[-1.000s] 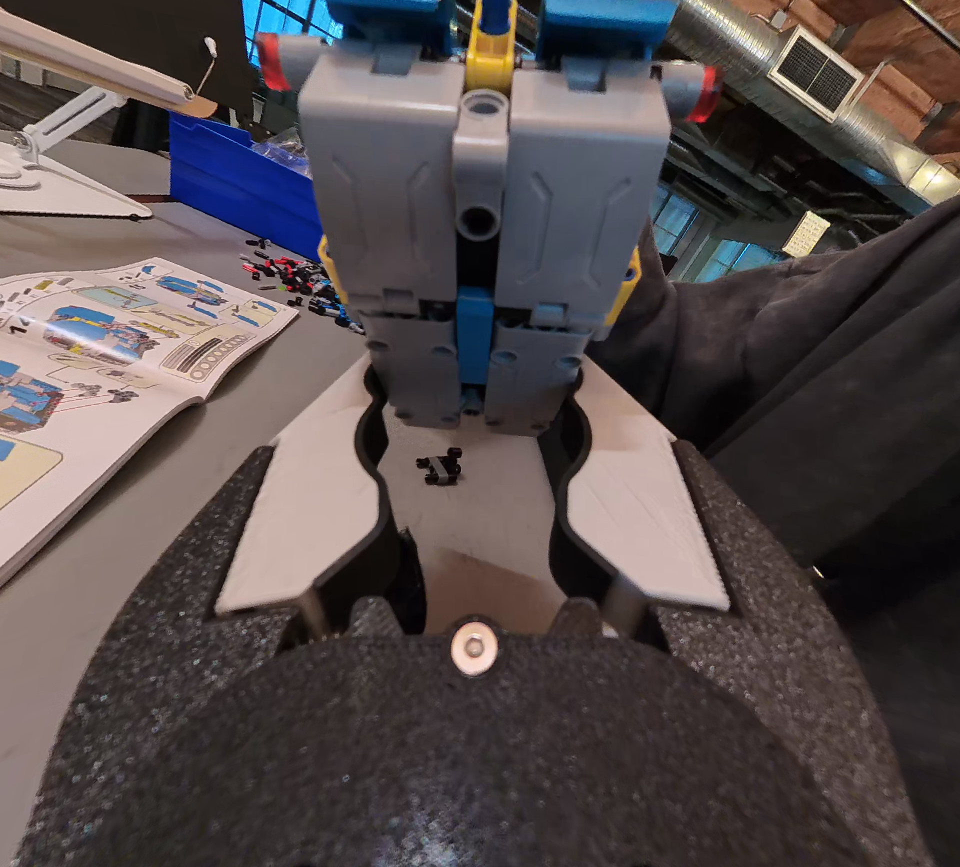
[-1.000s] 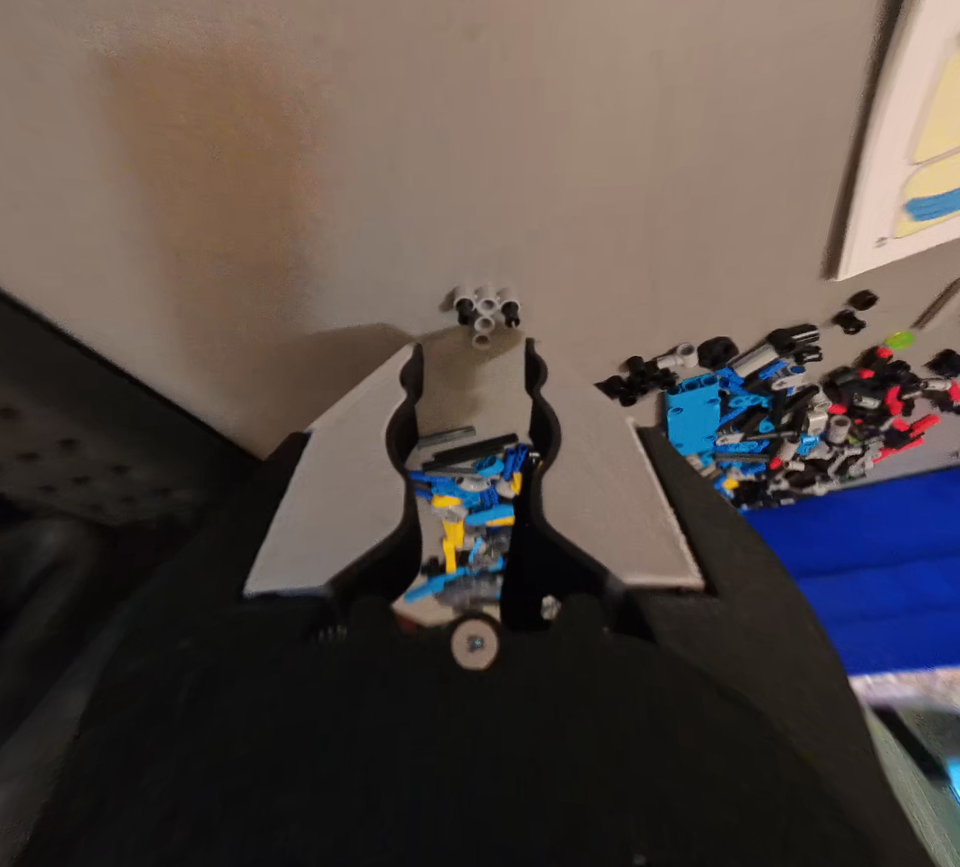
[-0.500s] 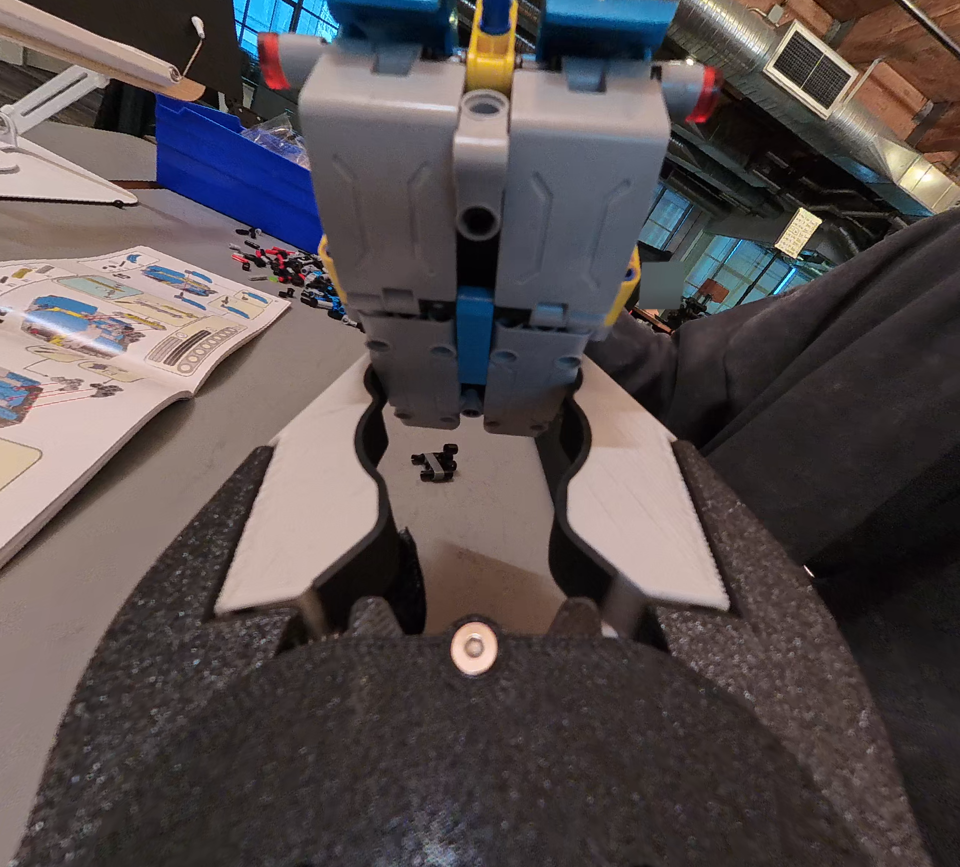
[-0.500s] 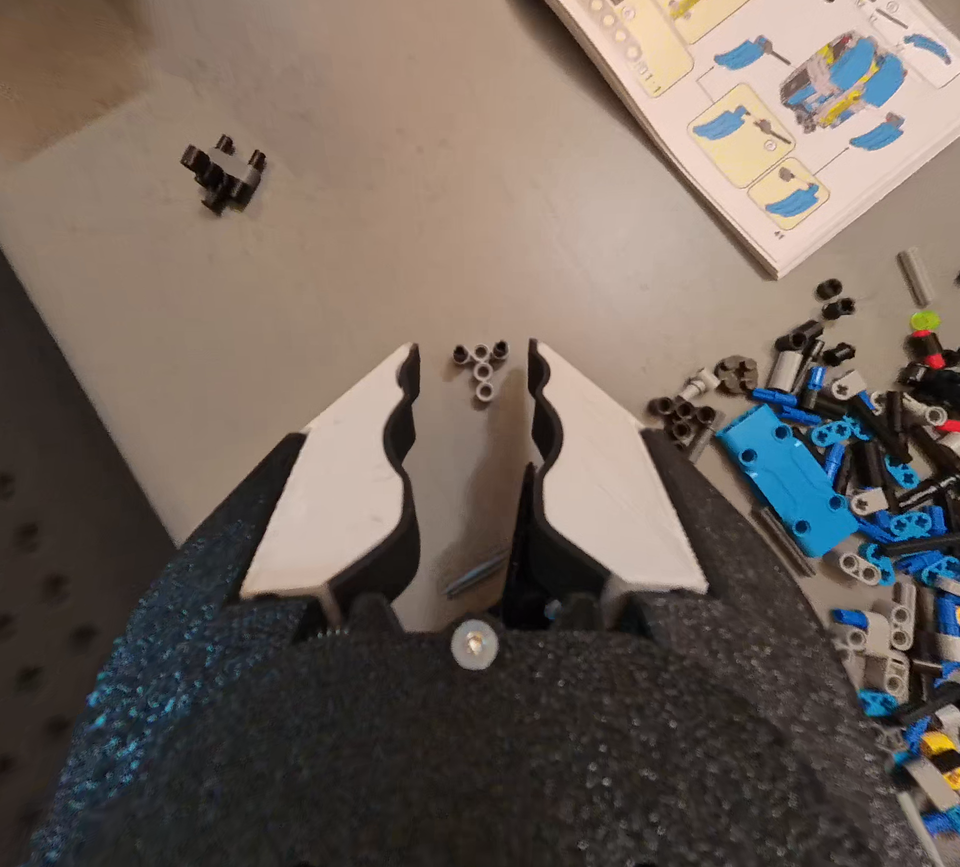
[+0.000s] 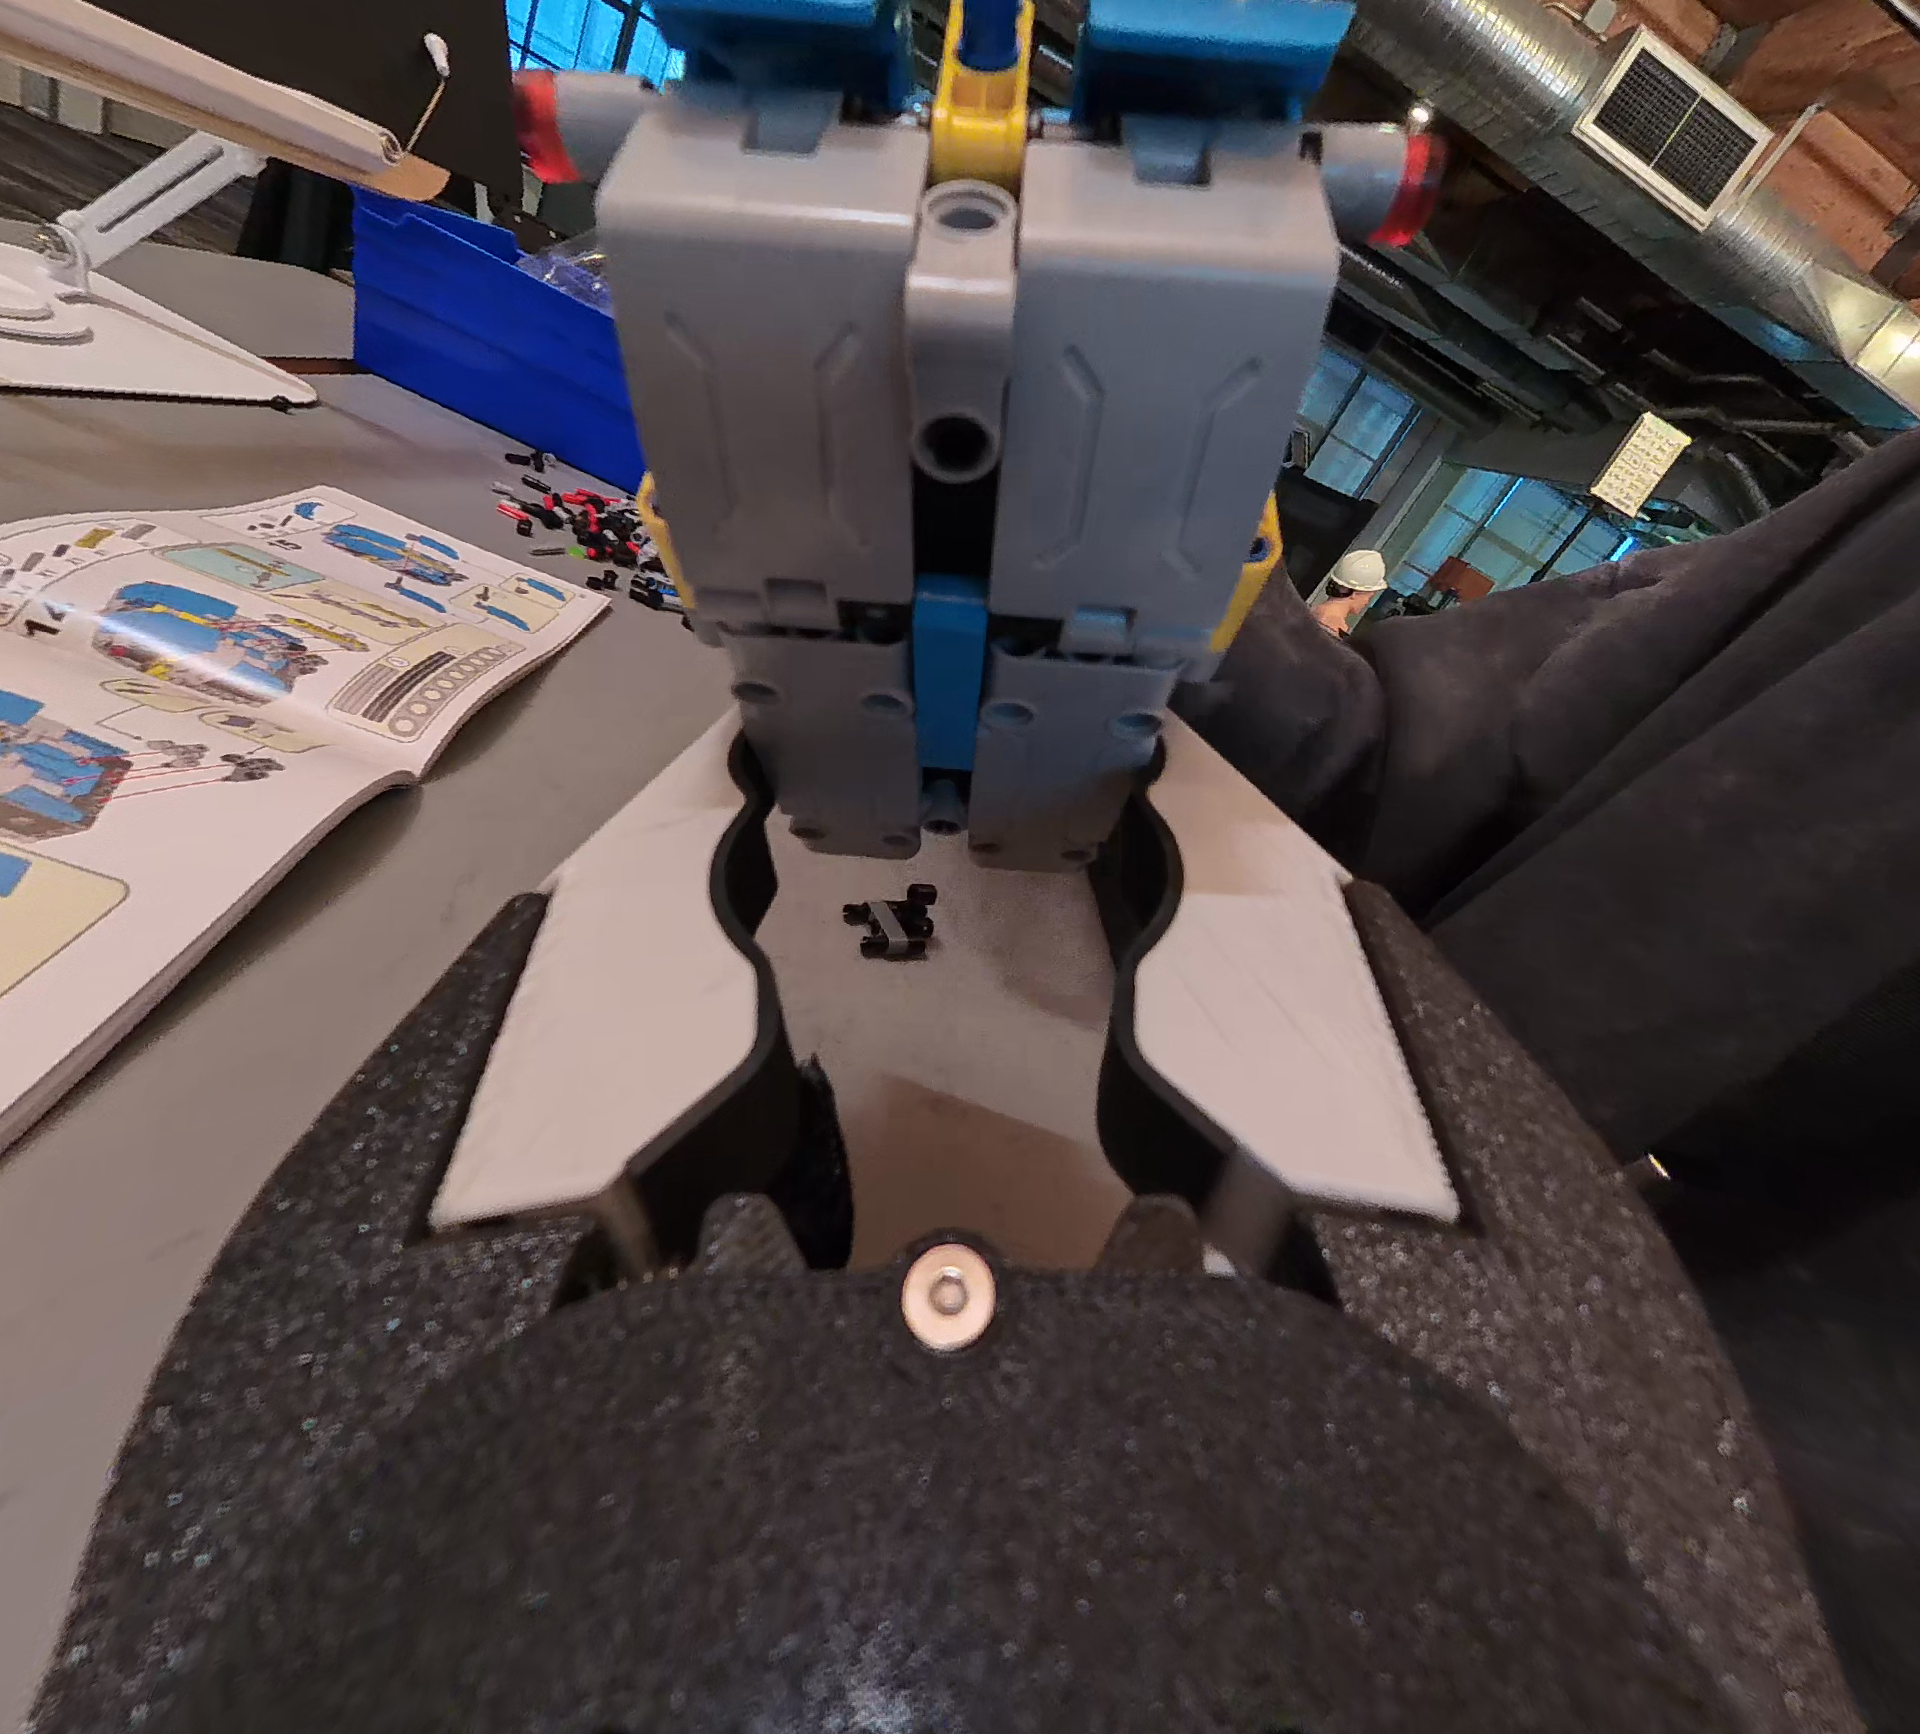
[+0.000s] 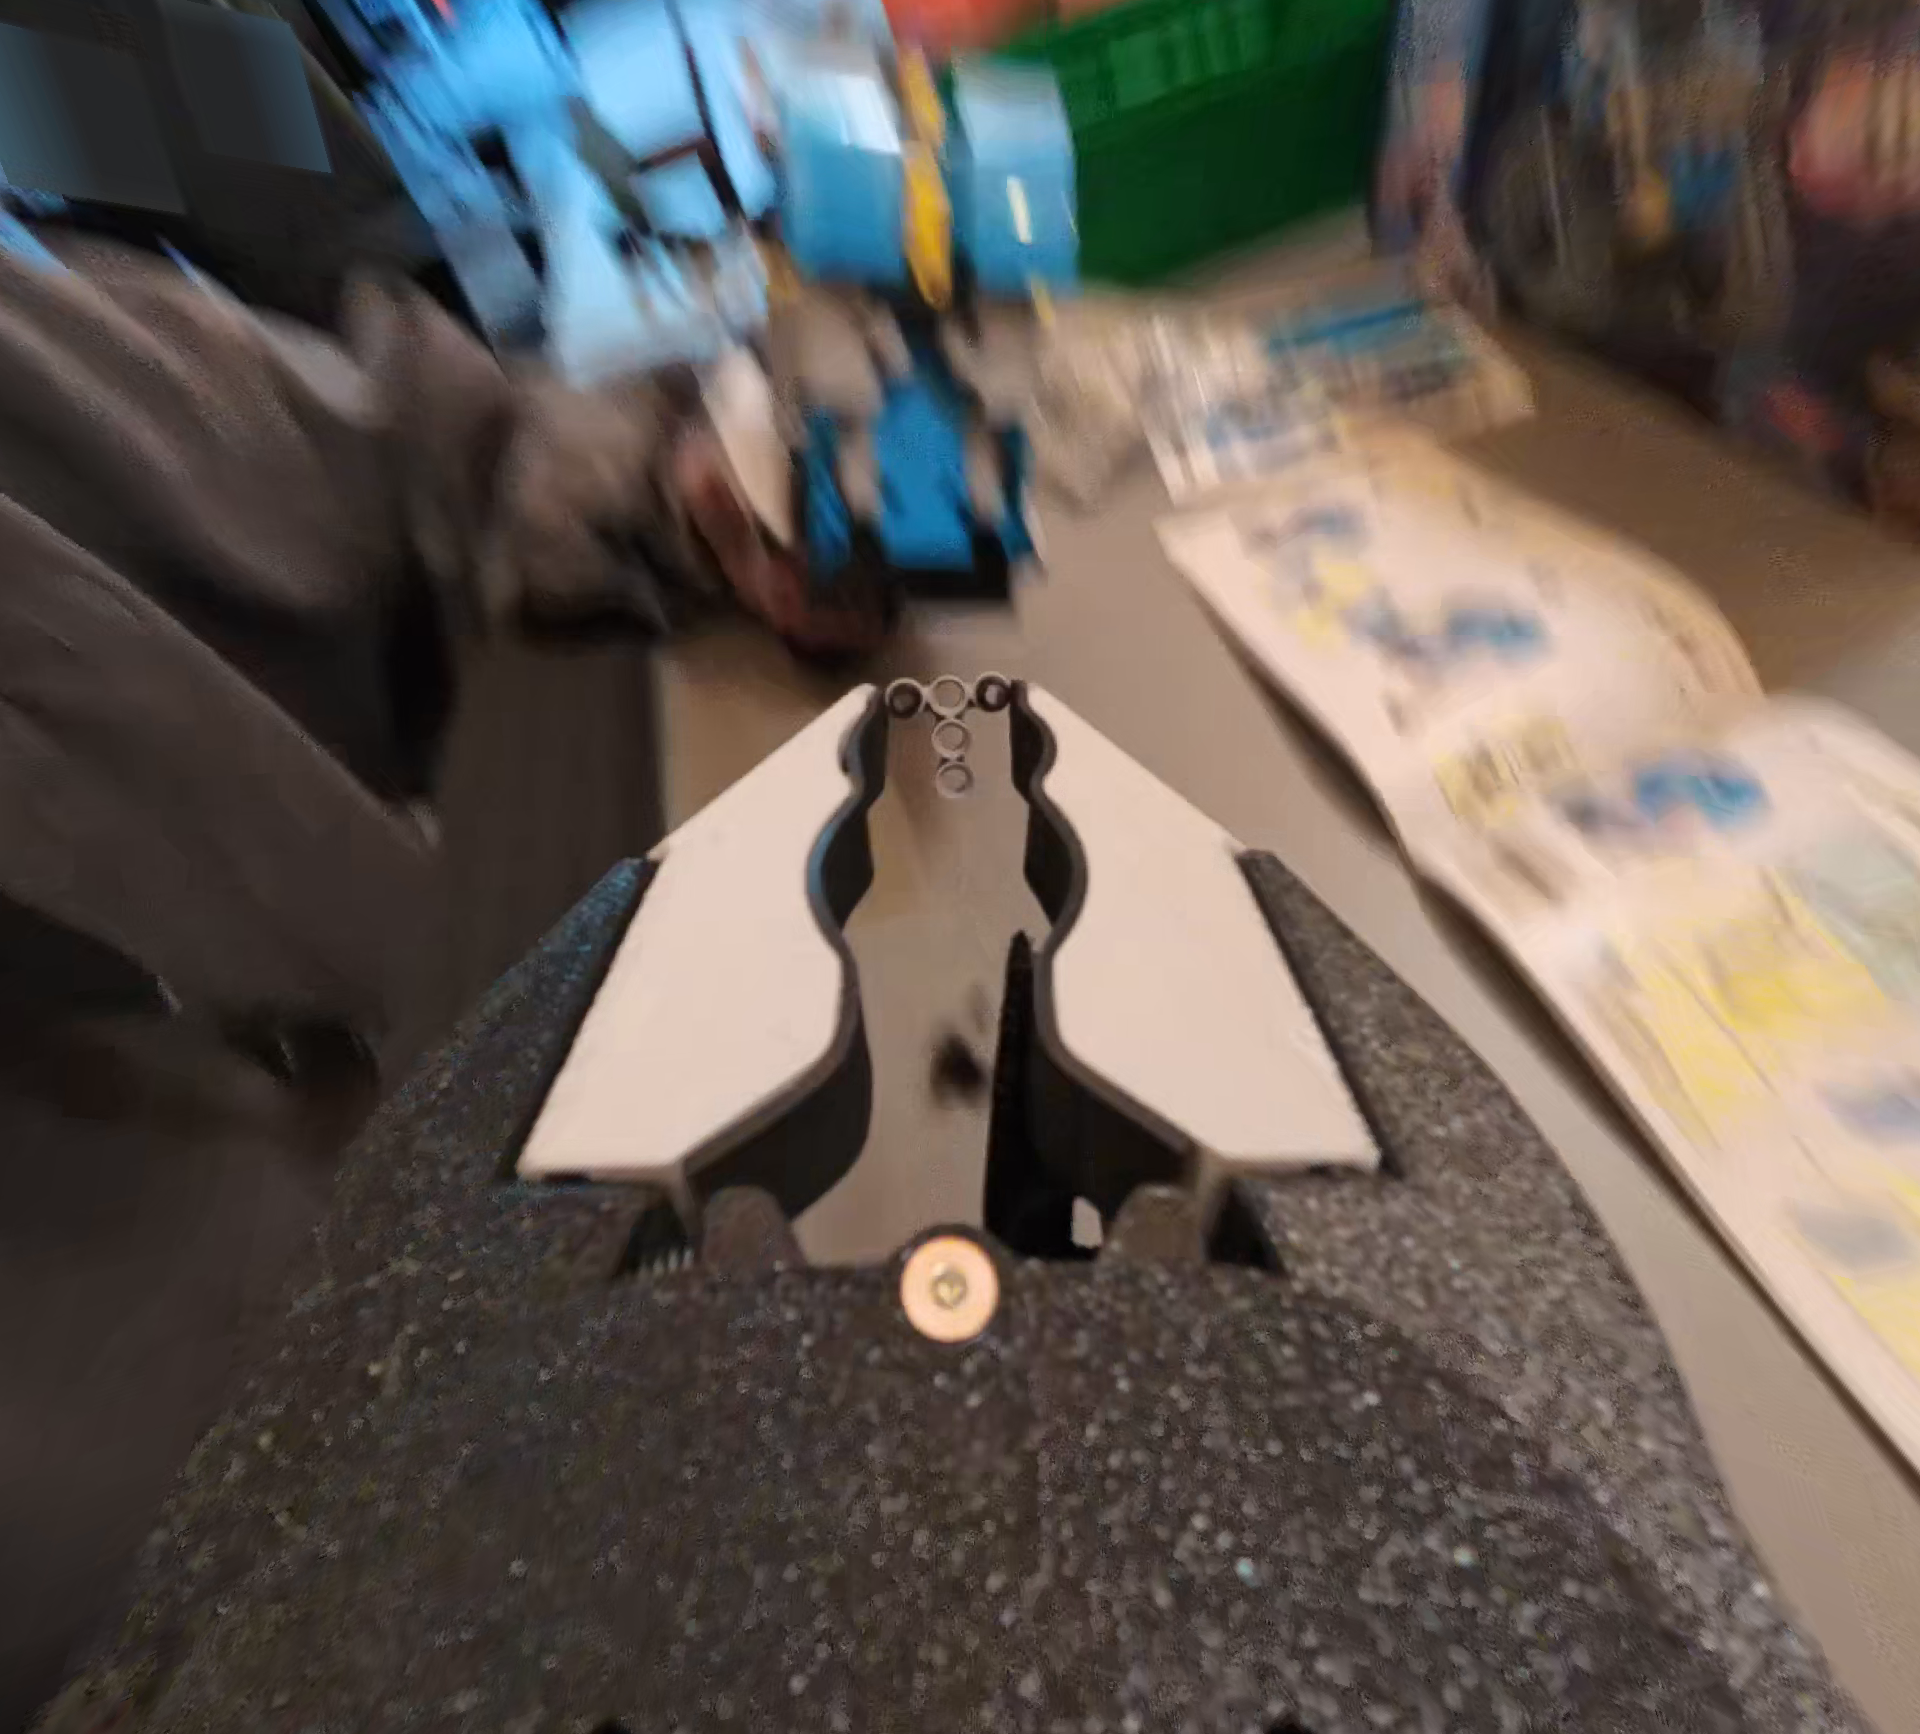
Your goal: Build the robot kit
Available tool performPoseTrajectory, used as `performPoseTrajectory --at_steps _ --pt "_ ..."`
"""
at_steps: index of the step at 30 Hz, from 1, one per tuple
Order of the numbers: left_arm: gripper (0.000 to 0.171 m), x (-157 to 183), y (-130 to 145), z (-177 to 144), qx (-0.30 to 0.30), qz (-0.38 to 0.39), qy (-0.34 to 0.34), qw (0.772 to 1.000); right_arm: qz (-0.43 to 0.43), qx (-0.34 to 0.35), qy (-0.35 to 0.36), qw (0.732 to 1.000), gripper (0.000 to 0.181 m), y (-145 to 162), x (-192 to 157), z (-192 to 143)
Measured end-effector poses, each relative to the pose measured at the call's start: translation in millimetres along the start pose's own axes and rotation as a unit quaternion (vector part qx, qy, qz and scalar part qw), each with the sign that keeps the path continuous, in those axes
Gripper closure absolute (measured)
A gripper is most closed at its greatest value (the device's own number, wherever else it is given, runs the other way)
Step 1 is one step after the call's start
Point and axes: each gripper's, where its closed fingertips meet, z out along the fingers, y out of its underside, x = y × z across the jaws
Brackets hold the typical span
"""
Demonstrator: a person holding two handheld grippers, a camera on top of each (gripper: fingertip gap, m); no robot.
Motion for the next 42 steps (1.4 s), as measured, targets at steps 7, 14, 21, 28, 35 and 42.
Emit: performPoseTrajectory --at_steps 7,14,21,28,35,42 --pt "0.105 4.4 -0.1 0.6 0.003 -0.002 0.011 1.0 0.106 0.233 -0.076 0.964 0.159 -67.7 -19.8 51.2" --pt "0.105 19.4 -12.3 -1.4 0.045 -0.024 0.059 0.997 0.144 0.287 -0.077 0.944 0.159 -73.1 -13.1 65.6" --pt "0.105 21.6 -30.5 -11.2 0.103 -0.084 0.101 0.986 0.138 0.29 -0.075 0.944 0.158 -68.8 -17.6 68.9" --pt "0.105 17.5 -36.2 -17.3 0.119 -0.098 0.103 0.983 0.148 0.257 -0.077 0.952 0.158 -57.4 -15.6 71.3" --pt "0.105 16.8 -34.1 -16.7 0.111 -0.093 0.098 0.985 0.081 0.194 -0.04 0.977 0.158 -44.7 -17.7 63.9" --pt "0.105 20.3 -21.3 -5.7 0.075 -0.067 0.089 0.991 0.146 0.279 -0.105 0.943 0.158 -75.7 -21.1 50.3"
